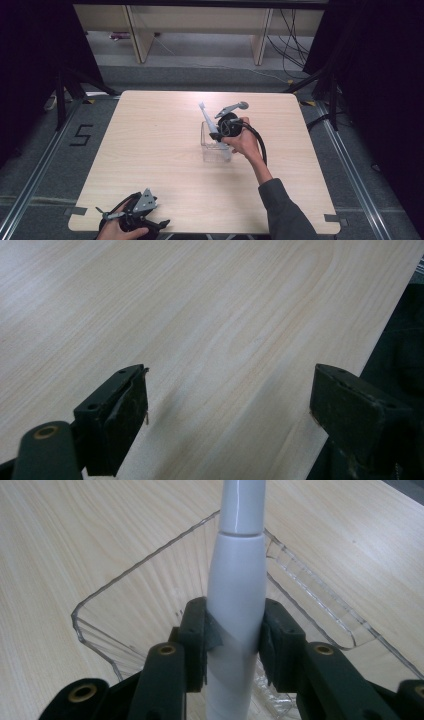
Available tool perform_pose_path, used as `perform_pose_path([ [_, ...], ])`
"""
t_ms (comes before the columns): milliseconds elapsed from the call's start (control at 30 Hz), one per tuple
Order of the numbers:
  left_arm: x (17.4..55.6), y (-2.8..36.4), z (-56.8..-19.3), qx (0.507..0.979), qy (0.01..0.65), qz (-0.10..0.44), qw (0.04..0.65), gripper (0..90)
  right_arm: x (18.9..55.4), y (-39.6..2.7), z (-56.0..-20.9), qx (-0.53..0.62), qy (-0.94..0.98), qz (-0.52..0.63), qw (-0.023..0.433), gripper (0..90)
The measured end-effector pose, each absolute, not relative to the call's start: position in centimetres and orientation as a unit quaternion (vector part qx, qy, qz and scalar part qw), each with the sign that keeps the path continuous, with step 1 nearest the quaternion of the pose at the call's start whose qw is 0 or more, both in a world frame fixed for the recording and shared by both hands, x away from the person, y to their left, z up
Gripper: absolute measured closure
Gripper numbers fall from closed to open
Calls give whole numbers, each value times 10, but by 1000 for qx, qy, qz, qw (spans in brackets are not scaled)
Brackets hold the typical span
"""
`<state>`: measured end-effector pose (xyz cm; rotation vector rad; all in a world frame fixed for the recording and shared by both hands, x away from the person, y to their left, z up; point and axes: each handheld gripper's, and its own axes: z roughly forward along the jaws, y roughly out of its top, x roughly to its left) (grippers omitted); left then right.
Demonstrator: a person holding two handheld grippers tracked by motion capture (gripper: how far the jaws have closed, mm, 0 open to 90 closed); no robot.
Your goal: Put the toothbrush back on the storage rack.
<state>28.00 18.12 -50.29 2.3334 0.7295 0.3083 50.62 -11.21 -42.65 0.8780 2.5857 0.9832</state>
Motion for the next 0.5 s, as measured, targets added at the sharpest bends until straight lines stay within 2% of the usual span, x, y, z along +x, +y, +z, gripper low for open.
perform_pose_path([
  [500, 278, 181, -503, 892, 280, 119, 334, 149, 509, -104, -423, 326, 890, 304, 100, 665],
])
